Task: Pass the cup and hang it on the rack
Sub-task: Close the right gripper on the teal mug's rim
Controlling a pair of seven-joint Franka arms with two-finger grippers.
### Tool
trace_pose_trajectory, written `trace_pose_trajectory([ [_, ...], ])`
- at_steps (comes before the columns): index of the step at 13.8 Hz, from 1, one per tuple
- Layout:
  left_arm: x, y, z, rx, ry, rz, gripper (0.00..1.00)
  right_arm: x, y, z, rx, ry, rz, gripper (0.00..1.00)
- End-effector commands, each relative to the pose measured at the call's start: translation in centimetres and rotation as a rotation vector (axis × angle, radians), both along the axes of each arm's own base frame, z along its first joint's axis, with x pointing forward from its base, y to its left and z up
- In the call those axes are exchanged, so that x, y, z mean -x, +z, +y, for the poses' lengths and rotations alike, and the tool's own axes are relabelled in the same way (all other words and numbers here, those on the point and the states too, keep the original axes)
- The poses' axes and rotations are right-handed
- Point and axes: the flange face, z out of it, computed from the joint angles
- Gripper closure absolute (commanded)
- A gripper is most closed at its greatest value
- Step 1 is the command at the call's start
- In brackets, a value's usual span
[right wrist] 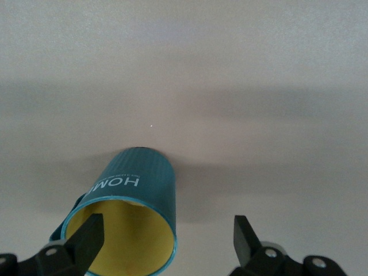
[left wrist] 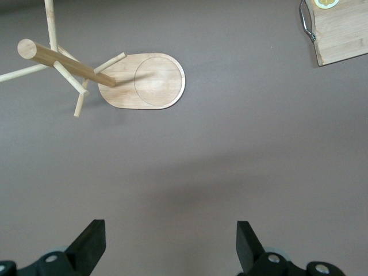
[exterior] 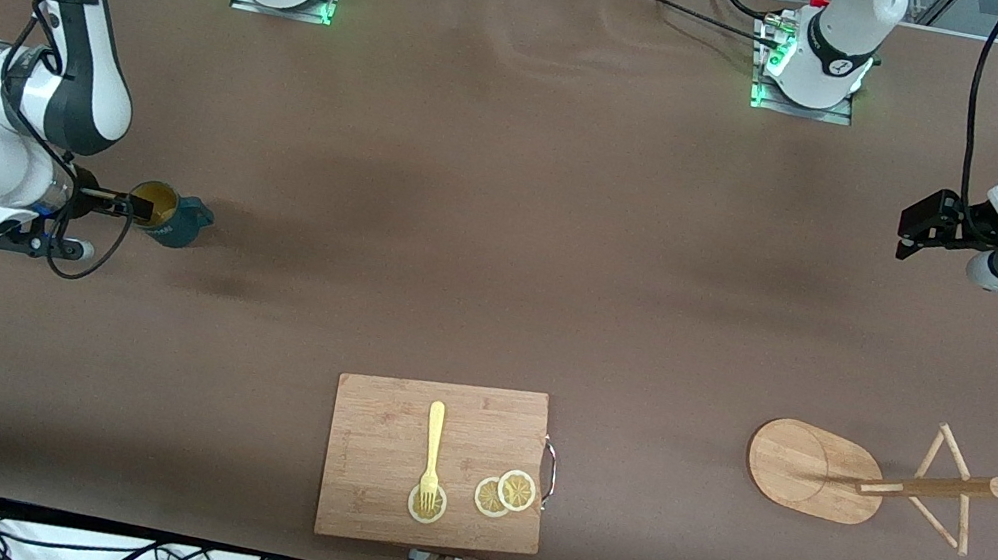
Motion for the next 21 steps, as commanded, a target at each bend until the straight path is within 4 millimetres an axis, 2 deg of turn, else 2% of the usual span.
trace_pose_trajectory([
  [1,0.2,0.7,0.1,-0.012,-0.004,0.002,0.00,0.5,-0.3,-0.7,-0.027,0.035,-0.020,0.00],
  [3,0.2,0.7,0.1,-0.012,-0.004,0.003,0.00,1.0,-1.3,-1.1,-0.049,0.023,-0.018,0.00],
  [8,0.1,0.7,0.1,-0.012,-0.005,0.002,0.00,1.3,-2.2,-1.7,-0.092,0.019,-0.021,0.01],
  [9,0.2,0.8,0.2,-0.012,-0.008,0.000,0.00,1.3,-2.2,-1.7,-0.092,0.019,-0.021,0.05],
  [11,0.2,0.8,0.1,-0.012,-0.007,0.000,0.00,1.3,-2.2,-1.7,-0.092,0.019,-0.021,0.26],
  [14,0.1,0.7,0.5,-0.012,-0.010,0.002,0.00,1.3,-2.1,-1.8,-0.095,0.038,-0.021,0.46],
  [19,0.1,0.7,0.5,-0.012,-0.010,0.002,0.00,1.4,-2.2,-1.8,-0.099,0.039,-0.015,0.98],
  [21,0.2,0.7,0.4,-0.012,-0.005,0.002,0.00,1.2,-1.9,-1.6,-0.100,0.039,-0.018,1.00],
])
